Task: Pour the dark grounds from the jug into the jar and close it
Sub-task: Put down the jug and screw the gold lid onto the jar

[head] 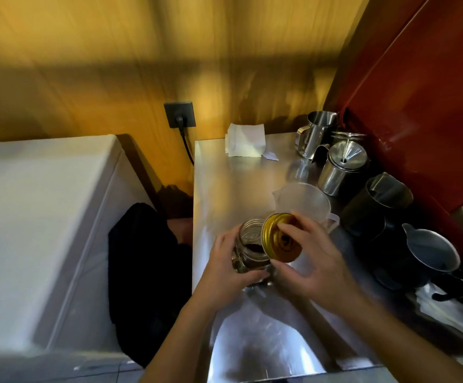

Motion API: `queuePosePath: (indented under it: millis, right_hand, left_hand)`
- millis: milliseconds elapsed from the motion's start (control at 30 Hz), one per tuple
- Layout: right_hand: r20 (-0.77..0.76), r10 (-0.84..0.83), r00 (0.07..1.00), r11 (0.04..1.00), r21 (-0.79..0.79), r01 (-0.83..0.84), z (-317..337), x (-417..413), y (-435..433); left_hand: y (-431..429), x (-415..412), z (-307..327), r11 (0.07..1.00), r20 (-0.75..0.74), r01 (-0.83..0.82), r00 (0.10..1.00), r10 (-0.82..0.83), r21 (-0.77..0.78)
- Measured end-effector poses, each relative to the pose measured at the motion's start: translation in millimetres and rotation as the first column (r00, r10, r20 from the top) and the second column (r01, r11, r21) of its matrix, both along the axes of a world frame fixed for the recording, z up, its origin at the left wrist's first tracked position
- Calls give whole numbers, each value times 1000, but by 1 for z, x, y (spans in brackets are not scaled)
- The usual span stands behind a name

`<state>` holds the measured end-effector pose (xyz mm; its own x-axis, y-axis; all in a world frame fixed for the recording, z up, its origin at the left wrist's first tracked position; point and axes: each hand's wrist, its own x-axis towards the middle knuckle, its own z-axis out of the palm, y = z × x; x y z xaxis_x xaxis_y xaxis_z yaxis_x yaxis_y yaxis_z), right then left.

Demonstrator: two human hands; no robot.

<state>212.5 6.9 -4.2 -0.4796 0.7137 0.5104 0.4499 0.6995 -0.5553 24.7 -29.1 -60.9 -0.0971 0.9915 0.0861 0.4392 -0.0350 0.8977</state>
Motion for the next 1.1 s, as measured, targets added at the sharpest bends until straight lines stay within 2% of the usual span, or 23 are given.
queuePosePath:
  millis: [267,433,633,767,967,1100]
  right_hand:
    - [247,118,962,993,-42,-111,5,-15,12]
    - [324,231,917,973,-93,-212,18,-19,23]
    - [426,419,801,907,-222,-357,41,-19,46]
    - [530,493,690,867,-239,-436,53,-22,61]
    - [656,548,519,830,-345,-439,61,-34,73]
    - [654,577,489,813,-404,-419,61,-38,74]
  left_hand:
    - [-1,2,1,1000,32,-3,999,2,15]
    - [1,0,-1,1000,38,19,999,-19,-18]
    - [3,-3,-3,998,22,32,999,-32,-45]
    - [5,-7,-4,997,-4,43,999,-44,-68]
    - [8,-9,-6,995,-12,63,998,-64,-80]
    - [8,-10,-9,994,2,65,998,-65,-83]
